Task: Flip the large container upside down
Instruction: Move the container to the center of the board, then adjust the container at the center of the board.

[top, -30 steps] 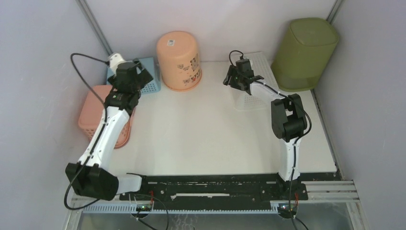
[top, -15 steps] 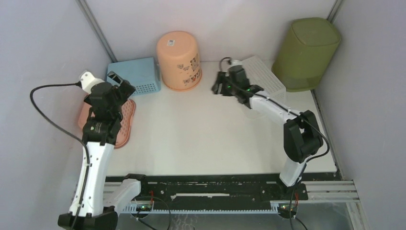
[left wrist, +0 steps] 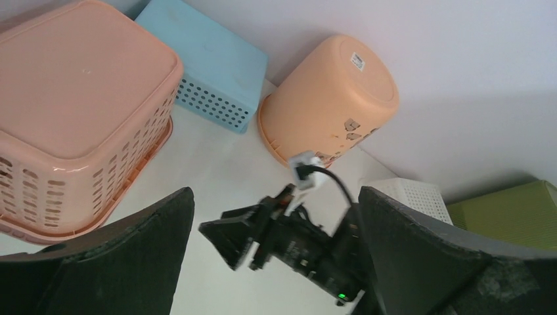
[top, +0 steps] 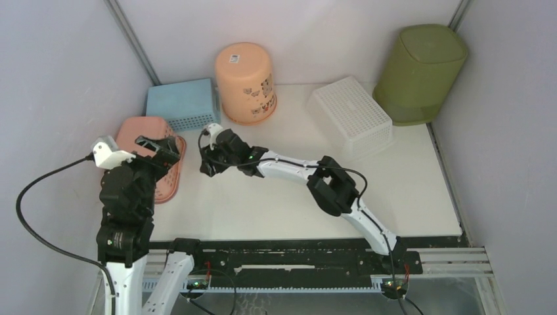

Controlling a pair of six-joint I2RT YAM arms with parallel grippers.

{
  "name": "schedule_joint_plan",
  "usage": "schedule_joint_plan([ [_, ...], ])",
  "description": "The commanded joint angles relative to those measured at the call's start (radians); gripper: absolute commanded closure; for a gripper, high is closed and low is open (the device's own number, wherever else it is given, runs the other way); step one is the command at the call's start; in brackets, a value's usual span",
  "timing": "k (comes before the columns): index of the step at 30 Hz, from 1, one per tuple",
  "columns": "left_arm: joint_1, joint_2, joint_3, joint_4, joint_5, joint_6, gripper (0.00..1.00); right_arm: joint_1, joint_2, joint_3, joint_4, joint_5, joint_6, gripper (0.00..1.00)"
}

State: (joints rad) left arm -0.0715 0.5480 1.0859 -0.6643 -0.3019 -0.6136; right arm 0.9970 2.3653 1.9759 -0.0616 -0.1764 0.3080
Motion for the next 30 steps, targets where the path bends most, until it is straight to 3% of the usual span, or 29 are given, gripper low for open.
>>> schedule_joint_plan([
  [1,0.006,-0.034,-0.028,-0.043,0.014,0.000,0.00,0.034,0.080,0.147,0.087,-0.009,-0.058,0.41],
  [4,0.006,-0.026,-0.059,-0.040,-0.077,0.011,0.00,0.065,0.113,0.176,0.095,0.027,-0.065,0.42],
  [7,0.011,0.075,-0.093,0.000,-0.171,0.011,0.00,0.061,0.066,0.095,0.080,0.095,-0.002,0.42],
  [10,0.041,0.254,-0.049,0.017,-0.292,0.003,0.00,0.032,-0.076,-0.155,0.141,0.109,0.080,0.43],
  [13,0.161,0.436,0.071,-0.042,-0.376,-0.044,0.00,-0.009,-0.255,-0.445,0.209,0.081,0.123,0.43],
  [16,0.285,0.600,0.217,-0.136,-0.416,-0.126,0.00,-0.036,-0.360,-0.584,0.175,0.025,0.113,0.42],
  [20,0.392,0.765,0.350,-0.139,-0.412,-0.121,0.00,-0.044,-0.440,-0.654,0.099,0.032,0.083,0.42],
  [24,0.475,0.925,0.468,-0.181,-0.295,-0.087,0.00,-0.041,-0.466,-0.654,0.082,-0.009,0.086,0.42],
  [28,0.506,0.976,0.472,-0.164,-0.264,-0.045,0.00,-0.016,-0.470,-0.641,0.041,0.020,0.060,0.42],
  [30,0.532,0.983,0.433,-0.110,-0.180,-0.046,0.00,-0.009,-0.464,-0.640,0.030,0.020,0.062,0.42],
])
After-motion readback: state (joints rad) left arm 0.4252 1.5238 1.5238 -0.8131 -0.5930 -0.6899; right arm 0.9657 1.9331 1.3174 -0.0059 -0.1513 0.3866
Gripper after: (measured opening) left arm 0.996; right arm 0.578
